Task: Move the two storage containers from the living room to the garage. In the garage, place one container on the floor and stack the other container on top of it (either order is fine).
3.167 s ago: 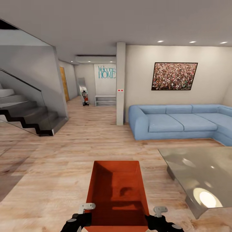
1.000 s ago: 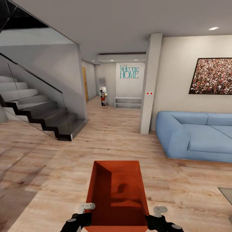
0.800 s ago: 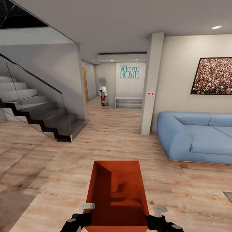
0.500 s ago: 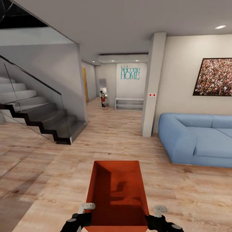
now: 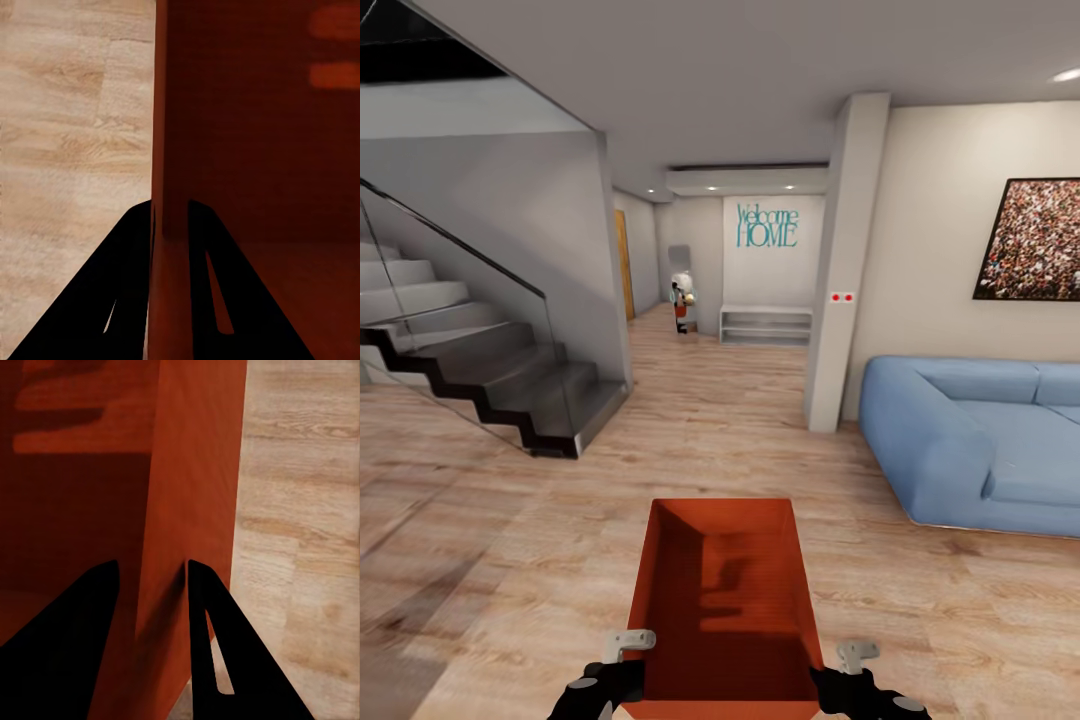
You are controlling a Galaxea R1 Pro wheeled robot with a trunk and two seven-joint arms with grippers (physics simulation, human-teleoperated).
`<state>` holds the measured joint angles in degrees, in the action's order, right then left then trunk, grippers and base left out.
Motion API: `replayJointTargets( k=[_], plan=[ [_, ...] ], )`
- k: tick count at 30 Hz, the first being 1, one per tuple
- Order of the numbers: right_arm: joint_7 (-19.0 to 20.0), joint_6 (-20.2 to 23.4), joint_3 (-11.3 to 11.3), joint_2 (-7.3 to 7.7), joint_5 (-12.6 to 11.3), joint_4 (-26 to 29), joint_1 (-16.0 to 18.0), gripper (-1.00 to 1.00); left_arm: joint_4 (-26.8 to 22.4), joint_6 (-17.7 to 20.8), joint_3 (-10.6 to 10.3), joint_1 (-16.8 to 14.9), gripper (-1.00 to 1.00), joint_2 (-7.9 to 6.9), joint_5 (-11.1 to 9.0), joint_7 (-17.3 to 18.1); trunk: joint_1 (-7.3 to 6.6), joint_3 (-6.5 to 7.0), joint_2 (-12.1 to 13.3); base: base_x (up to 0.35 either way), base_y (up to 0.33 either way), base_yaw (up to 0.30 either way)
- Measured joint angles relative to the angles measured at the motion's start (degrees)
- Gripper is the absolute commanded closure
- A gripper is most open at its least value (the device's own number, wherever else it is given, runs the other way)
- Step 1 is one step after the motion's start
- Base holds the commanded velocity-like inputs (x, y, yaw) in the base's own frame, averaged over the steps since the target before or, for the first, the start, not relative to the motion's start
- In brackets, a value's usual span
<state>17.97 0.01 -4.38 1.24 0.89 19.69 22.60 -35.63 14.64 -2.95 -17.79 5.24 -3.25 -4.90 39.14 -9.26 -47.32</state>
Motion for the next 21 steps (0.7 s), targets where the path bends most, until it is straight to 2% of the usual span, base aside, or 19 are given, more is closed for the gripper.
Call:
replayJointTargets(
  k=[10, 21],
  plan=[
    [0.01, 0.01, -0.02, 0.0, 0.04, 0.0, 0.0, 1.0, 0.01, 0.01, 0.0, 0.0, 1.0, 0.0, 0.01, 0.0, 0.0, 0.0, 0.0, 0.307, 0.079, 0.0],
    [-0.01, 0.02, 0.0, 0.0, 0.03, 0.0, 0.0, 1.0, 0.06, -0.05, 0.0, 0.0, 1.0, 0.0, -0.01, 0.01, 0.0, 0.0, 0.0, 0.321, 0.009, 0.0]
  ],
)
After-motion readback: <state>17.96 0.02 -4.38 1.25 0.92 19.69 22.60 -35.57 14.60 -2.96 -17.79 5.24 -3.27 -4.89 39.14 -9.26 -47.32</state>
